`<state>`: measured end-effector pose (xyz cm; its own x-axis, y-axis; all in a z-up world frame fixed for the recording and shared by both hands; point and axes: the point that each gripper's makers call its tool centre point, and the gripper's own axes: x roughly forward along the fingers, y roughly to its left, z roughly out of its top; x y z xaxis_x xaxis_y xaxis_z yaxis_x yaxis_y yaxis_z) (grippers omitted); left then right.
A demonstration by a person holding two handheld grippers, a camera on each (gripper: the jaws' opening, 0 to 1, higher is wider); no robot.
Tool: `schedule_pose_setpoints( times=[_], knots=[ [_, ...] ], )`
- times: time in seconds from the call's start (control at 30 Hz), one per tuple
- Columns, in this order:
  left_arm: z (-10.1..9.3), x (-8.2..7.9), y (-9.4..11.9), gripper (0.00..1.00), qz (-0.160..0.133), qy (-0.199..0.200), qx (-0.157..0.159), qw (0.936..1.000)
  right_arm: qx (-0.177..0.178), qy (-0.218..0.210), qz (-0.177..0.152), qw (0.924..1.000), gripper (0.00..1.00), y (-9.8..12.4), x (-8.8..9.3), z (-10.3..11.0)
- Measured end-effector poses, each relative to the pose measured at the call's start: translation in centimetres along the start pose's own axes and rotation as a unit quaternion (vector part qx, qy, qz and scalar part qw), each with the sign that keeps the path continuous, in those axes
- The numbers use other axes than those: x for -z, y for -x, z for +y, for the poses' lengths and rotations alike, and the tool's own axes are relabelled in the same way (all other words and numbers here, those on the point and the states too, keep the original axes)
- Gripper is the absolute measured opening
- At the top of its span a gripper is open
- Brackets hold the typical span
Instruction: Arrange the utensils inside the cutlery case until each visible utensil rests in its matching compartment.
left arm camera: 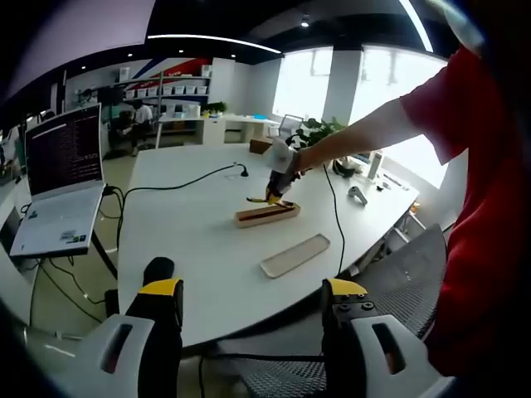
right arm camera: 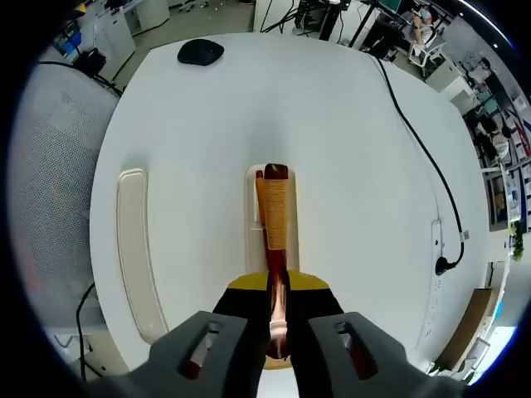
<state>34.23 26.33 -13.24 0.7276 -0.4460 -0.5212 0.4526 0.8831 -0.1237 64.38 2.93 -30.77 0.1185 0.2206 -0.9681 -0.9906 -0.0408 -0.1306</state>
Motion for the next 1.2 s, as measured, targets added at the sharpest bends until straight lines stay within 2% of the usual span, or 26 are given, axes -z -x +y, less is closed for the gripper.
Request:
schedule_pose_setpoints(
  times=[0.17,0.33,0.67,1.0,1.1,1.2],
  knots=[
    [-0.1,0.2,-0.1,0.70,0.003,0.002,0.001,1.0000,-0.003,-0.016,0.004,0.9999,0.02,-0.8,0.1,0.1],
    [-0.2,0.1,-0.3,0.70,0.006,0.000,0.001,1.0000,-0.005,-0.011,0.001,0.9999,0.02,-1.0,-0.3,0.2],
    [-0.3,0.2,-0.5,0.70,0.015,-0.003,0.001,0.9999,-0.014,-0.022,0.010,0.9996,0.02,-2.5,0.4,0.4],
    [-0.1,-0.2,-0.6,0.70,0.017,-0.007,0.000,0.9998,-0.016,-0.025,0.005,0.9995,0.02,-3.5,0.1,0.1],
    [-0.3,-0.2,-0.6,0.70,0.019,-0.011,0.000,0.9998,-0.013,-0.036,0.004,0.9993,0.02,-3.5,0.1,-0.1],
    [-0.3,-0.2,-0.5,0.70,0.020,-0.012,-0.001,0.9997,-0.017,-0.071,0.008,0.9973,0.03,-3.8,0.3,0.1]
  ],
)
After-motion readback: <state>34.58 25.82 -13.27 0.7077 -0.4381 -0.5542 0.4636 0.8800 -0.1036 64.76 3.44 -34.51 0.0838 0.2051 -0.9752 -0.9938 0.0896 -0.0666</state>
